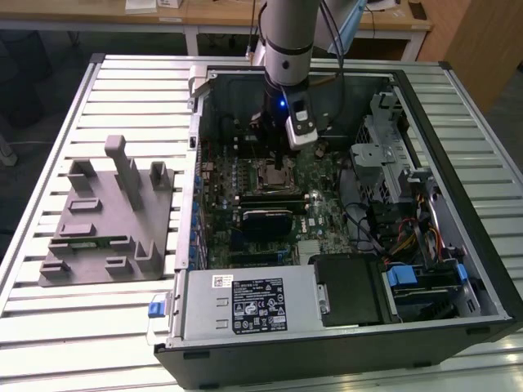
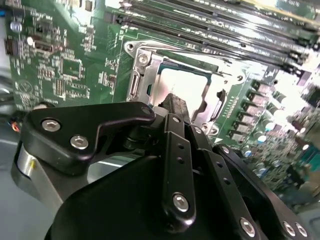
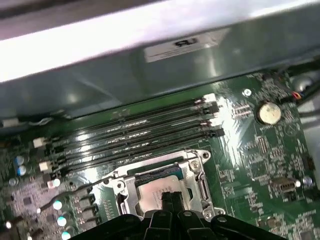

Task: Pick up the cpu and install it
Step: 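Close the cpu cover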

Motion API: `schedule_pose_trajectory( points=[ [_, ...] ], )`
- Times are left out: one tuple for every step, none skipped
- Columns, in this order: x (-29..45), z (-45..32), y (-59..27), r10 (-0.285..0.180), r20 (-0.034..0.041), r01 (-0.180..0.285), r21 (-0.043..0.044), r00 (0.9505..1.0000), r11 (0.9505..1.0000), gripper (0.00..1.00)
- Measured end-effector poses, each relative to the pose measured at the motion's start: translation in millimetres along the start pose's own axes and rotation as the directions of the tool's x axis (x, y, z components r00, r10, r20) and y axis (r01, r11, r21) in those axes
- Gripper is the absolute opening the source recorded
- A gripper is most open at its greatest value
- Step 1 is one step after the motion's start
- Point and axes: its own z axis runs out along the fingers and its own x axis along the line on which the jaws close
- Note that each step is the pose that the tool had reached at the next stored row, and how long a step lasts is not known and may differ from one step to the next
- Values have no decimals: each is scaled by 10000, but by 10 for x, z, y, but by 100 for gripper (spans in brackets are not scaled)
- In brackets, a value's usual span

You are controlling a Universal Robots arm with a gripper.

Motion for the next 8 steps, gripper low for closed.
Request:
schedule_pose_trajectory(
  points=[
    [0, 1, 0, -181, -2, 181, -3, 9998, 9998, 11],
    [0, 3, 0, -360, -4, 360, -7, 9994, 9994, 11],
    [0, 4, 0, -540, -7, 540, -10, 9985, 9985, 11],
    [0, 5, 0, -720, -8, 720, -14, 9974, 9974, 11],
    [0, 7, 0, -897, -11, 897, -17, 9960, 9960, 11],
    [0, 8, 0, -1095, -12, 1095, -21, 9940, 9940, 11],
    [0, 10, 0, -1271, -14, 1271, -25, 9919, 9919, 11],
    [0, 11, 0, -1451, -16, 1451, -29, 9894, 9894, 11]
  ],
)
